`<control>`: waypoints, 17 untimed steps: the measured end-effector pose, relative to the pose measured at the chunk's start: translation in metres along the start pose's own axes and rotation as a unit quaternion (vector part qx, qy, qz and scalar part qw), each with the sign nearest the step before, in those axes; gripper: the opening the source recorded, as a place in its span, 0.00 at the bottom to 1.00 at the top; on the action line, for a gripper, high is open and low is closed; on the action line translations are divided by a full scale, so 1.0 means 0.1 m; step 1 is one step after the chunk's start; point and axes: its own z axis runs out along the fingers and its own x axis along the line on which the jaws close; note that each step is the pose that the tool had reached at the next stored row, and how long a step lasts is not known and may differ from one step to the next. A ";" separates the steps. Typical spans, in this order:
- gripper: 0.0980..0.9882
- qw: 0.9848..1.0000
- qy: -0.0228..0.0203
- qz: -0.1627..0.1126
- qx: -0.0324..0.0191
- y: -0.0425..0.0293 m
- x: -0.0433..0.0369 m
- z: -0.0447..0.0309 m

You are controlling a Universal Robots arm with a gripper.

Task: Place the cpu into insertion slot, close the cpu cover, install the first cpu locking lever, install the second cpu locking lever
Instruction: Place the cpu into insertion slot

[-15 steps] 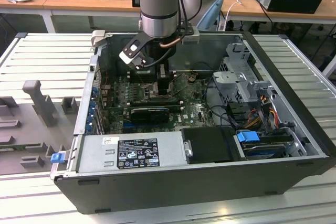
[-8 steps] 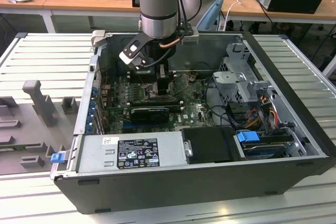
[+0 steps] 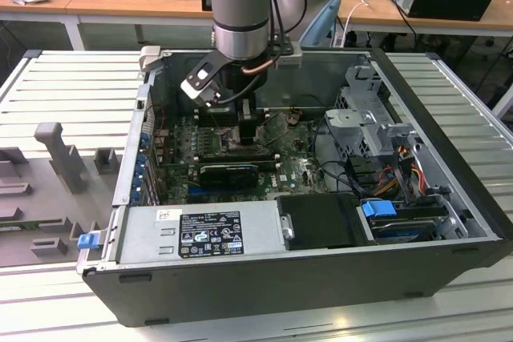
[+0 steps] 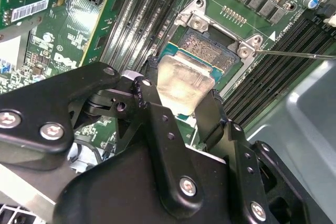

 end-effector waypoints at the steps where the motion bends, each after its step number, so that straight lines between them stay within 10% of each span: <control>1: 0.48 1.000 0.000 0.000 0.000 -0.004 0.003 0.007; 17: 0.48 1.000 0.000 0.006 0.000 -0.061 0.086 0.152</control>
